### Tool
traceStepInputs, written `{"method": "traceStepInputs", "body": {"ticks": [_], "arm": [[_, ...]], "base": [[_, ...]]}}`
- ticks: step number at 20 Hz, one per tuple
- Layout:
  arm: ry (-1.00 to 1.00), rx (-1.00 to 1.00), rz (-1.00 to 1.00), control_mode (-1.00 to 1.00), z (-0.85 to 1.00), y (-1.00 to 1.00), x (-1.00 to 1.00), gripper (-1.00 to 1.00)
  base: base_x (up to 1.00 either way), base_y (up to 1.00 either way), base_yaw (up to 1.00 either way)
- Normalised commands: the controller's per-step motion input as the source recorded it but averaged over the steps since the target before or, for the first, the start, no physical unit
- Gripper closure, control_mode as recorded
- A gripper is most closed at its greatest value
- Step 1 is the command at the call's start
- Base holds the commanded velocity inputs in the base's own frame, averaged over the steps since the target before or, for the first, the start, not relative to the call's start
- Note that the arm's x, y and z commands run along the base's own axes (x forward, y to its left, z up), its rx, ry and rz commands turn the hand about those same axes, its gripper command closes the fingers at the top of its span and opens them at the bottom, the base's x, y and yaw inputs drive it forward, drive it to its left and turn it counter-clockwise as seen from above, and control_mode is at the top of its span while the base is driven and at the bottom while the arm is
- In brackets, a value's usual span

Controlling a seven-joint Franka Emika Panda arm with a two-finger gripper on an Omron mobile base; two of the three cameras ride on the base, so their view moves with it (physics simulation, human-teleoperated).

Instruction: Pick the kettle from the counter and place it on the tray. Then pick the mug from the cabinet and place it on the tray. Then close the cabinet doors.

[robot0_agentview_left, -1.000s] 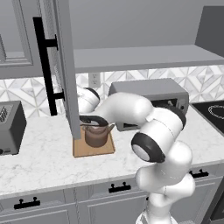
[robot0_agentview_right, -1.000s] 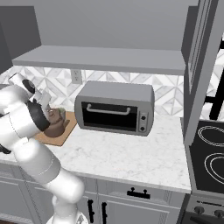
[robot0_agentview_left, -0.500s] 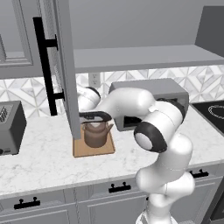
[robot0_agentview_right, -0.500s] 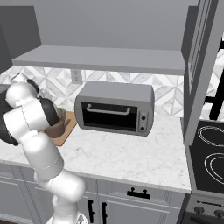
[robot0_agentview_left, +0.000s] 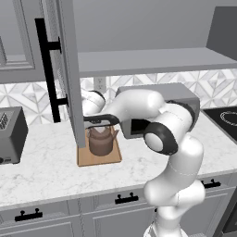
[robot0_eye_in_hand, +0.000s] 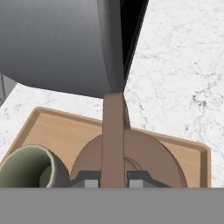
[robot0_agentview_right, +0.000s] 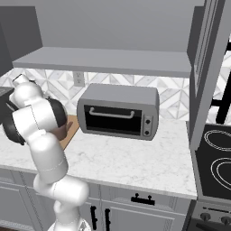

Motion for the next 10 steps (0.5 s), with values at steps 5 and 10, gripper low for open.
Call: {"method": "traceStepInputs", "body": {"ticks": [5, 10], "arm": [[-0.05, 0.02, 0.00, -1.00, -0.26, -0.03, 0.00, -1.00], [-0.05, 0.04, 0.00, -1.00, -0.19, -0.10, 0.00, -1.00]], "base": [[0.00, 0.00, 0.00], [0.00, 0.00, 0.00]]}}
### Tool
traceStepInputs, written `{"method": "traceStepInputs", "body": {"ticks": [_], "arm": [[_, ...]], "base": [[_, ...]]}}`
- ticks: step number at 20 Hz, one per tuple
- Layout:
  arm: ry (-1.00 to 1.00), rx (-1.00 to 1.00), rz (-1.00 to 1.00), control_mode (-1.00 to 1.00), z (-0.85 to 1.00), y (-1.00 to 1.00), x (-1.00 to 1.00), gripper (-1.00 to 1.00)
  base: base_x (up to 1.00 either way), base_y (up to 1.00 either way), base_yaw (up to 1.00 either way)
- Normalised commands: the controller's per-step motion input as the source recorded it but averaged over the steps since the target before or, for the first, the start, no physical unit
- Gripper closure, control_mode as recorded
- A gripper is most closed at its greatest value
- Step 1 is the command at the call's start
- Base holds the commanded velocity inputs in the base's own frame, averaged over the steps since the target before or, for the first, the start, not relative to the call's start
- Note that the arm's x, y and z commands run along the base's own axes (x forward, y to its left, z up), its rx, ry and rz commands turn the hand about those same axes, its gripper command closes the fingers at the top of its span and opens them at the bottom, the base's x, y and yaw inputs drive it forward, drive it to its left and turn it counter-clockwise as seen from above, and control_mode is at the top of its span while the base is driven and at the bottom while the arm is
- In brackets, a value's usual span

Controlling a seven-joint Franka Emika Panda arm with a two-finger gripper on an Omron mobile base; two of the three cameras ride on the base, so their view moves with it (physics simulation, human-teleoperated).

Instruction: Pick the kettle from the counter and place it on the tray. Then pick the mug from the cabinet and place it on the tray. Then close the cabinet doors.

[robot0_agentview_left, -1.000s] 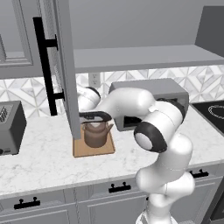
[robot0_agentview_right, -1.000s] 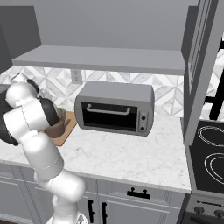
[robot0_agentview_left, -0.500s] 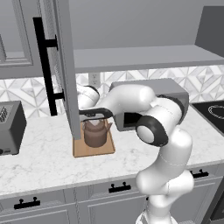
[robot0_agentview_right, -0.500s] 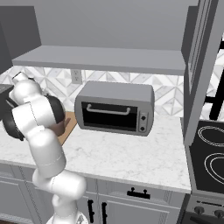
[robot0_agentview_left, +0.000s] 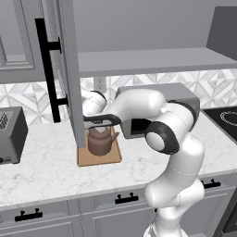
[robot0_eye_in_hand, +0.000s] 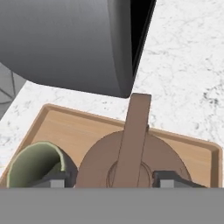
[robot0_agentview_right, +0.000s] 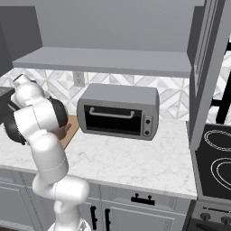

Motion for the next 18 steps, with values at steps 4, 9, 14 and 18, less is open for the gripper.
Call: {"method": "traceStepInputs", "body": {"ticks": [4, 9, 14, 18], "arm": [[-0.06, 0.03, 0.00, -1.00, -0.11, -0.03, 0.00, -1.00], [-0.08, 0.02, 0.00, -1.00, 0.00, 0.00, -0.07, -1.00], [-0.08, 0.01, 0.00, -1.00, 0.11, 0.00, -0.34, -1.00], [-0.03, 0.00, 0.00, -1.00, 0.12, 0.00, -0.41, -1.00]], "base": [[0.00, 0.00, 0.00], [0.00, 0.00, 0.00], [0.00, 0.00, 0.00], [0.00, 0.00, 0.00]]}}
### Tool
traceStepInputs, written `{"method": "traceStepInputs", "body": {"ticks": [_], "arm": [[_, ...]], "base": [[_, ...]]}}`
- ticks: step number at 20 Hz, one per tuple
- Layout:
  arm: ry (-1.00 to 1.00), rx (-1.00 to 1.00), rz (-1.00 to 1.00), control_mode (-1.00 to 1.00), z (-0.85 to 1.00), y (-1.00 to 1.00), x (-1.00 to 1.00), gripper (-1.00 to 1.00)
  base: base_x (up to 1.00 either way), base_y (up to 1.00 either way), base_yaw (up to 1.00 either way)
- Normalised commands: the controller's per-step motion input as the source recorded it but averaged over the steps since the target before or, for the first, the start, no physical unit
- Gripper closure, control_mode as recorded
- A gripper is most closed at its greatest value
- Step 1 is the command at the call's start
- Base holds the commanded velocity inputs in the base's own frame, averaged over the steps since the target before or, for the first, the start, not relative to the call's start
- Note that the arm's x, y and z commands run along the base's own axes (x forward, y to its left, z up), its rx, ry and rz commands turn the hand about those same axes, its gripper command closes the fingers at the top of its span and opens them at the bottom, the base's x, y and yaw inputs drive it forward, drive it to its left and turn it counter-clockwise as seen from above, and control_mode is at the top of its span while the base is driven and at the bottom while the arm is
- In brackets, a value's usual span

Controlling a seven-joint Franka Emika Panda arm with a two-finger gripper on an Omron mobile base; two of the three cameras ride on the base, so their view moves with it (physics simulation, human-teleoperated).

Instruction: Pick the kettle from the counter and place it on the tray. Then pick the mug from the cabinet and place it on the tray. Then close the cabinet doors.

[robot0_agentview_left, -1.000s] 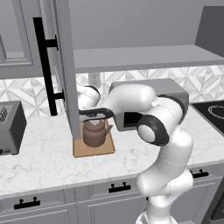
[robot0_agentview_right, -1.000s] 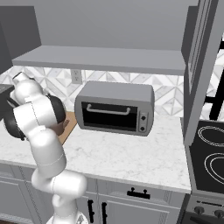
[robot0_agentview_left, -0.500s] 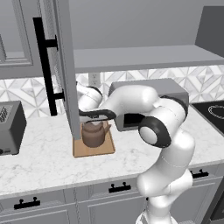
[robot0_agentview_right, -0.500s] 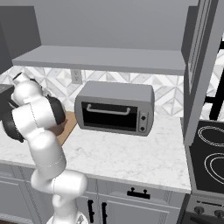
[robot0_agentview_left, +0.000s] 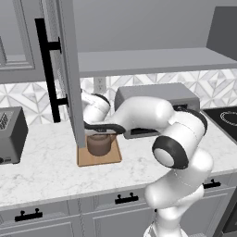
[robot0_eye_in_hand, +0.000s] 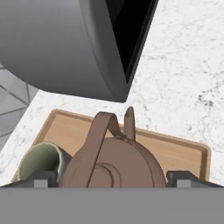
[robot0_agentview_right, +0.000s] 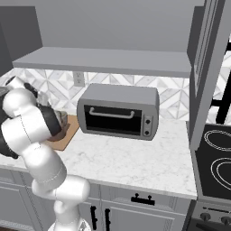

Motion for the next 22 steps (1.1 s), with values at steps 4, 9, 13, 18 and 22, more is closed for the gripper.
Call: {"method": "traceStepInputs", "body": {"ticks": [4, 9, 13, 18, 22], "arm": [[0.00, 0.00, 0.00, -1.00, 0.07, -0.03, -0.42, -1.00], [0.00, 0.00, 0.00, -1.00, 0.02, -0.14, -0.39, -1.00], [0.00, 0.01, 0.00, -1.00, 0.06, -0.31, -0.33, -1.00], [0.00, 0.03, 0.00, -1.00, 0.15, -0.36, -0.40, -1.00], [-0.02, 0.03, 0.00, -1.00, 0.25, -0.26, -0.51, -1.00]], "base": [[0.00, 0.00, 0.00], [0.00, 0.00, 0.00], [0.00, 0.00, 0.00], [0.00, 0.00, 0.00], [0.00, 0.00, 0.00]]}}
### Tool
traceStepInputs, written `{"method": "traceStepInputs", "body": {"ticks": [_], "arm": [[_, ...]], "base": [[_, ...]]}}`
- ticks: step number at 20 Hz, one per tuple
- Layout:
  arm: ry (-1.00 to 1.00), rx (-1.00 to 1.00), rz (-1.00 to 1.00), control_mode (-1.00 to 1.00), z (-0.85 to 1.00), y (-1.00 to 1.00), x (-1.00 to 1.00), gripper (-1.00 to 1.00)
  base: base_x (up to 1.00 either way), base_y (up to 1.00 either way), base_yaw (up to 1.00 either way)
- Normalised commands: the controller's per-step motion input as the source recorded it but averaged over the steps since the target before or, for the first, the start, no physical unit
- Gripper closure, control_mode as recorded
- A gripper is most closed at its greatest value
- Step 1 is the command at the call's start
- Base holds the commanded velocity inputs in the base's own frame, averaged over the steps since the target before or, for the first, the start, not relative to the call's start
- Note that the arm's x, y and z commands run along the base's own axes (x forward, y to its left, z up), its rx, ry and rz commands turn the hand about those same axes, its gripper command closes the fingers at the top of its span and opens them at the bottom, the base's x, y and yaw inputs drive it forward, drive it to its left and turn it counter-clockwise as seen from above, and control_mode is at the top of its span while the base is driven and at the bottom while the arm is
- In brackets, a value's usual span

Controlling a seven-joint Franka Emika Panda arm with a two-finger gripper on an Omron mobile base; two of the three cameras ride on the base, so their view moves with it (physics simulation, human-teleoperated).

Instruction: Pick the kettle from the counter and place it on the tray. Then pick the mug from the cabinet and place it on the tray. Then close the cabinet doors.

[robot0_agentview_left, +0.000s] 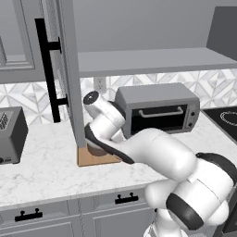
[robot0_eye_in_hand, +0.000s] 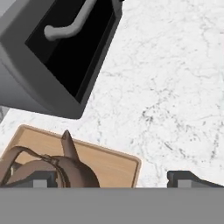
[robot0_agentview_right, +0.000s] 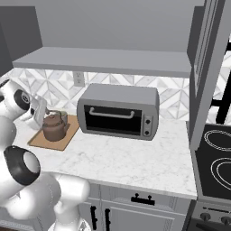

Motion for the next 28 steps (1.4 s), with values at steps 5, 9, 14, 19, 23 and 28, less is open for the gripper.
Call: {"method": "traceStepInputs", "body": {"ticks": [5, 9, 14, 19, 23, 28], "arm": [[-0.05, 0.01, 0.00, -1.00, 0.21, -0.23, -0.61, -1.00], [-0.18, 0.00, 0.00, -1.00, 0.22, -0.11, -0.76, -1.00], [-0.22, -0.07, 0.00, -1.00, 0.08, 0.01, -0.62, -1.00], [0.00, -0.15, 0.00, -1.00, -0.15, 0.00, -0.03, -1.00], [-0.04, -0.16, 0.00, -1.00, -0.03, 0.00, -0.21, -1.00], [-0.03, -0.24, -0.01, -1.00, 0.00, 0.04, -0.24, -1.00]], "base": [[0.00, 0.00, 0.00], [0.00, 0.00, 0.00], [0.00, 0.00, 0.00], [0.00, 0.00, 0.00], [0.00, 0.00, 0.00], [0.00, 0.00, 0.00]]}}
